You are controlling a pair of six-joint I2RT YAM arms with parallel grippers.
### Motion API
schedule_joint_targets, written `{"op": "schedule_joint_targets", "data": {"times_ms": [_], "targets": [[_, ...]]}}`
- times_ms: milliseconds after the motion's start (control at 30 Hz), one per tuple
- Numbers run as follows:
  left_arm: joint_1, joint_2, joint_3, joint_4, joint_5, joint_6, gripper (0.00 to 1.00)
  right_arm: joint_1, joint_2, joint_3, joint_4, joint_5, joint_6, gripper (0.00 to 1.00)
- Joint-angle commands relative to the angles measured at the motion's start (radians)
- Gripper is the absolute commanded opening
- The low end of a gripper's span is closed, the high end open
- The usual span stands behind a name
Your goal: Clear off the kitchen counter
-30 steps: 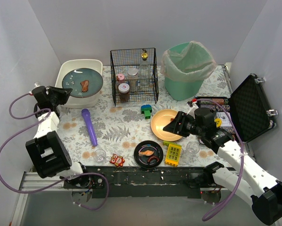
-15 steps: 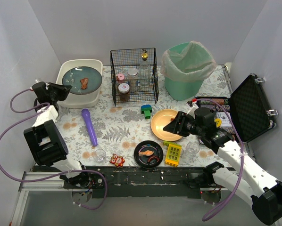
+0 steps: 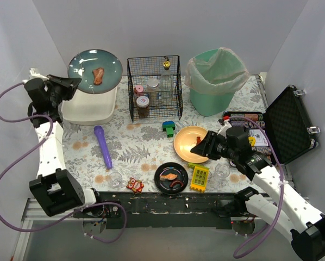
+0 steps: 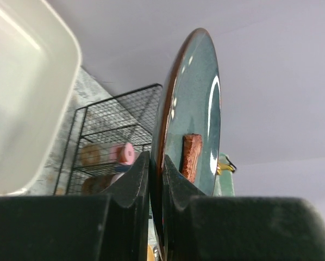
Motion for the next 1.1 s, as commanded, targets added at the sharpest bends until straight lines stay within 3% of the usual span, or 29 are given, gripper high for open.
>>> {"op": "schedule_joint_targets", "data": {"times_ms": [0, 233, 500, 867, 1067], "targets": [[-0.159, -0.076, 0.162, -0.032, -0.04, -0.033, 0.0, -0.005, -0.026, -0.002, -0.019, 0.02, -0.002, 0.55], [-0.416, 0.024, 0.334, -0.032, -0.154, -0.063, 0.0, -0.005, -0.069, 0.0, -0.051, 0.035, 0.014, 0.54], [-0.634, 0.254, 0.596, -0.05, -0.24, -0.037, 0.0, -0.005, -0.128, -0.014, -0.089, 0.075, 0.027, 0.54], [-0.799, 0.671, 1.108, -0.125, -0.272, -0.04, 0.0, -0.004, -0.183, -0.017, -0.131, 0.105, 0.05, 0.53], [-0.869, 0.826, 1.273, -0.081, -0.29, -0.057, 0.0, -0.007, -0.201, -0.026, -0.141, 0.118, 0.055, 0.52]]}}
